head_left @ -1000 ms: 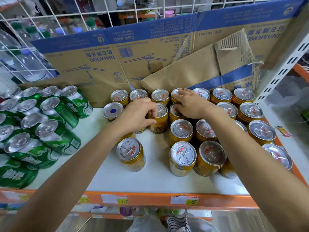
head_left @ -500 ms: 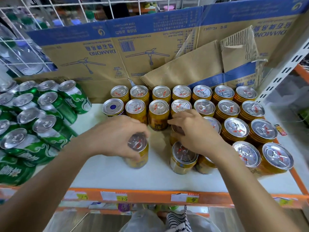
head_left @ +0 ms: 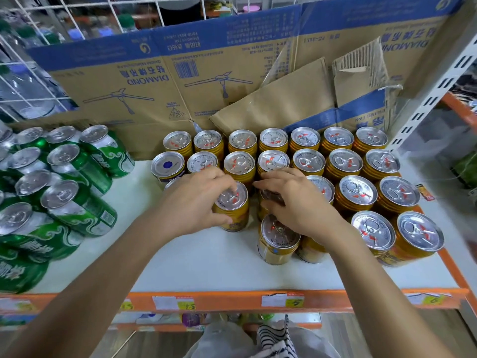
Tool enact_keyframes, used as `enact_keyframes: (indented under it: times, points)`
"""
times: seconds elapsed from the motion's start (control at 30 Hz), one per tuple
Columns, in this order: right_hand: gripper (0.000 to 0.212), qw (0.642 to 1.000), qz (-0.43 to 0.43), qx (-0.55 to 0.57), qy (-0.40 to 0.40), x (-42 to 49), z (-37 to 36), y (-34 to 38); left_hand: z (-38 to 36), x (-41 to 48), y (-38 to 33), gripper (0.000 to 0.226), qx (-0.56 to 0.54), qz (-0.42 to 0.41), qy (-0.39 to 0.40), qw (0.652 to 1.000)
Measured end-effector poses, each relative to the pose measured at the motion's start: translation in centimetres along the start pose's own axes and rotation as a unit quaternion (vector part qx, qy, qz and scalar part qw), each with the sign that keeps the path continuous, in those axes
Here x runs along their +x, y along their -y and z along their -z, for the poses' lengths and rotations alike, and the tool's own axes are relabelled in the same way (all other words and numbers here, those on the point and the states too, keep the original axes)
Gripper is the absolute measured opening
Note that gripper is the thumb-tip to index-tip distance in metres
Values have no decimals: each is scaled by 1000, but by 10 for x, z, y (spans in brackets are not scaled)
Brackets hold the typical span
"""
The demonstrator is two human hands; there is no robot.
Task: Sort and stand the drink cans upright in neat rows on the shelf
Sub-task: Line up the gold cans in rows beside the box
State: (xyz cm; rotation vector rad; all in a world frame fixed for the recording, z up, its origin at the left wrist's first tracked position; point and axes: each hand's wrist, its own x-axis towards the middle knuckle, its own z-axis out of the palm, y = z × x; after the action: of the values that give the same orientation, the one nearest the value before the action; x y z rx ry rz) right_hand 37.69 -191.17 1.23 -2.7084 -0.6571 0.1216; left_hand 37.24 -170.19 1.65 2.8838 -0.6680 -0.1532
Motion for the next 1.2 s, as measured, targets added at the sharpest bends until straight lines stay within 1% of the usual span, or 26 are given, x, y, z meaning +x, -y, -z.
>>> enact_keyframes:
  times: [0.03,0.07,0.2,0.33,0.43,0.53,0.7,0.8,0.9,0.97,1.0,1.07,1.1,1.13,1.2]
  points:
    - [41,1000,-1,3,-2,-1,0,0,-2,-2,1,54,15,11,1,1000]
    - [41,1000,-2,3,-3,-1,1,0,-5,-2,2,52,4,14,-6,1000]
    - [42,1000,-8,7,-14,-2,1,2,-12,0,0,28,-152,-1,-83,985]
    - [43,1000,-16,2,-15,-3,0,3,-23,-1,-1,28,-190,-16,-114,975]
    - [43,1000,-21,4,-17,-3,-1,3,-28,-2,1,29,-210,-12,-131,969]
    - [43,999,-27,7,-22,-3,-2,5,-29,-2,1,30,-207,-12,-135,969]
    - [42,999,-35,9,-34,-3,-5,7,-28,-1,5,28,-222,-36,-129,966]
    - [41,998,-47,12,-41,-3,-6,9,-28,-2,6,29,-211,-44,-130,968]
    - [41,997,-60,26,-51,-2,-7,13,-29,-3,6,29,-207,-40,-127,969]
    - [43,997,-68,11,-47,-3,-8,18,-29,-4,5,29,-200,-34,-122,972]
    - [45,996,-72,4,-48,-3,-8,21,-29,-6,5,31,-189,-36,-116,975]
    - [48,995,-75,5,-65,-4,-8,31,-26,-16,7,45,-158,-55,-99,981]
    - [47,994,-70,10,-79,-5,-9,36,-22,-23,11,51,-149,-66,-109,981]
    - [47,994,-62,16,-93,-6,-10,41,-17,-31,16,53,-145,-68,-139,977]
    - [47,992,-46,22,-114,-6,-15,49,-10,-48,34,47,-141,-29,-225,964]
